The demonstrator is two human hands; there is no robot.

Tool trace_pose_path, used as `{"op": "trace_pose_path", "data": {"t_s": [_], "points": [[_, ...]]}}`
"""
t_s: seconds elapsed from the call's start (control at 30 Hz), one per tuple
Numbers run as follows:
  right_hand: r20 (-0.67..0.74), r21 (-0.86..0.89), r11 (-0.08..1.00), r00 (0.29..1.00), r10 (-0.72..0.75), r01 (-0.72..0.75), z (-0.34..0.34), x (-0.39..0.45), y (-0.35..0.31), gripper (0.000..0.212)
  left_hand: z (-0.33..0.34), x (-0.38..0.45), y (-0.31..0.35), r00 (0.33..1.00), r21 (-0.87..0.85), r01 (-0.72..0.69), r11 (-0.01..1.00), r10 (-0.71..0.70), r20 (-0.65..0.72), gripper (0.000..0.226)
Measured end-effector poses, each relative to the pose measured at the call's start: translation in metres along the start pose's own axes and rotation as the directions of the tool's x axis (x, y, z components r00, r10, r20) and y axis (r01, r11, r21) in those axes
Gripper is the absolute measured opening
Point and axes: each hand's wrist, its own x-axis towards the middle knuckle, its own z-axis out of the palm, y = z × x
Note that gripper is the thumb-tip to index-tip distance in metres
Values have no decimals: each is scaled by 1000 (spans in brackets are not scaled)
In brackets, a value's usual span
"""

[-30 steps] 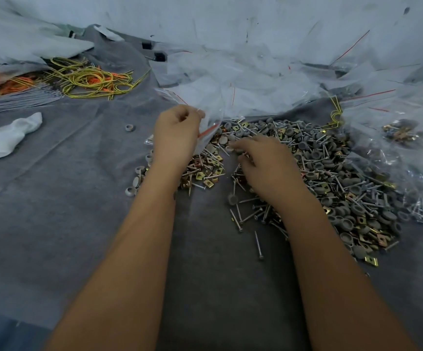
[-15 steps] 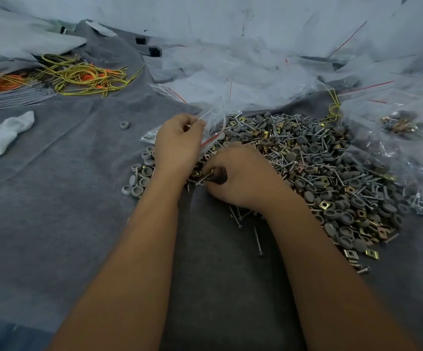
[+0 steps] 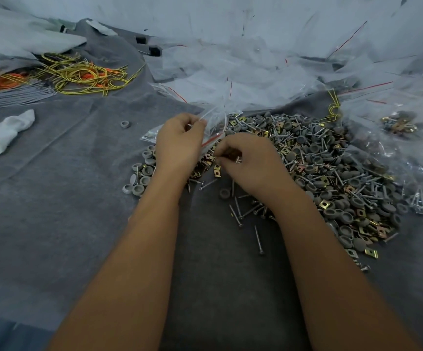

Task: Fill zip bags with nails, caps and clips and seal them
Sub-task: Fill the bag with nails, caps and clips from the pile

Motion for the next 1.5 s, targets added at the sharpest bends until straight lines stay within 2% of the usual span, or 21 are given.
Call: {"op": "trace_pose_path", "data": {"t_s": [0.1,0.2,0.27,0.33,0.57,0.73,0.8,0.9,1.0,1.07,1.13,1.17,1.5], "points": [[-68,210,974,993,95,-79,-2,1,-1,23,0,-1,2,1000,9,-5,1000,5,1,18],[-131,311,948,984,117,-71,-4,2,-1,33,0,-2,3,1000,8,-9,1000,9,-2,18],[-180,311,950,978,105,-44,-5,2,-2,35,1,-2,3,1000,2,-13,1000,13,-6,18],[-226,302,953,971,75,-3,-5,3,-1,29,1,-2,3,1000,-16,-20,1000,20,-11,16],[-433,123,988,901,-26,88,-2,4,3,12,2,-6,3,987,37,-148,988,145,68,15],[-383,28,999,924,-25,38,5,5,5,26,2,-5,2,984,63,-159,985,153,91,14],[-403,26,999,915,-16,29,3,5,6,32,2,-5,1,990,51,-133,990,131,52,14],[-444,78,997,895,48,-15,-1,5,6,24,1,-3,3,996,-4,-78,997,77,-40,17],[-301,-15,996,951,75,-83,-3,7,7,24,0,-2,5,991,-88,-70,994,60,-116,16],[-98,-159,987,995,24,-40,0,6,8,31,-1,-2,5,989,-102,-76,992,62,-137,17],[97,-287,957,995,-14,42,3,4,6,36,-1,-2,6,989,-105,-77,991,63,-132,17],[151,-318,946,988,-18,66,5,3,5,37,-1,-2,5,990,-106,-74,992,60,-125,17],[133,-453,889,991,-3,63,6,3,7,22,1,-1,3,998,-105,-25,994,19,-61,20]]}}
